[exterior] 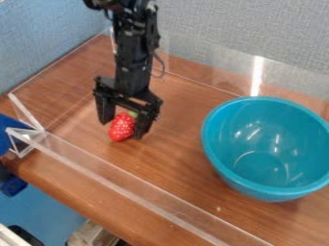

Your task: Remove the strawberry from inside the blue bowl and put it on the table

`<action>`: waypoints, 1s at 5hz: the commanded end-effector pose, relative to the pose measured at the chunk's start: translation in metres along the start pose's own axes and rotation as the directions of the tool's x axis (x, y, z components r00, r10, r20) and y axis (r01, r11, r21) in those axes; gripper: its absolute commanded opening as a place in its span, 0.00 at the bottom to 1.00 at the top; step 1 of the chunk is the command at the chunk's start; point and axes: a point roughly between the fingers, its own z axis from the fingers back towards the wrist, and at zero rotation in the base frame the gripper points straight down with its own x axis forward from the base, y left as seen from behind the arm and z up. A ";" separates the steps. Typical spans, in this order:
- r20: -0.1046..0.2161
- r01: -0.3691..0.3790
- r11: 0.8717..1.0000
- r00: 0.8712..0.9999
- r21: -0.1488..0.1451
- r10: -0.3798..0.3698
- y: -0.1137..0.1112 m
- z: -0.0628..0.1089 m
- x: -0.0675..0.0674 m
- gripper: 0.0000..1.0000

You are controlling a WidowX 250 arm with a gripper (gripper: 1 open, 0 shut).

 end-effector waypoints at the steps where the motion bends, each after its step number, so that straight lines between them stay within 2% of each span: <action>1: 0.147 -0.031 0.999 0.989 -0.008 0.032 0.008 0.052 0.006 1.00; 2: 0.240 -0.028 0.999 0.970 -0.034 0.036 0.003 0.090 0.004 1.00; 3: 0.303 -0.006 0.998 0.953 -0.063 0.025 -0.007 0.122 0.004 1.00; 4: 0.322 0.037 0.996 0.947 -0.079 -0.010 -0.021 0.131 0.004 1.00; 5: 0.312 0.046 0.996 0.950 -0.080 -0.019 -0.022 0.122 0.009 1.00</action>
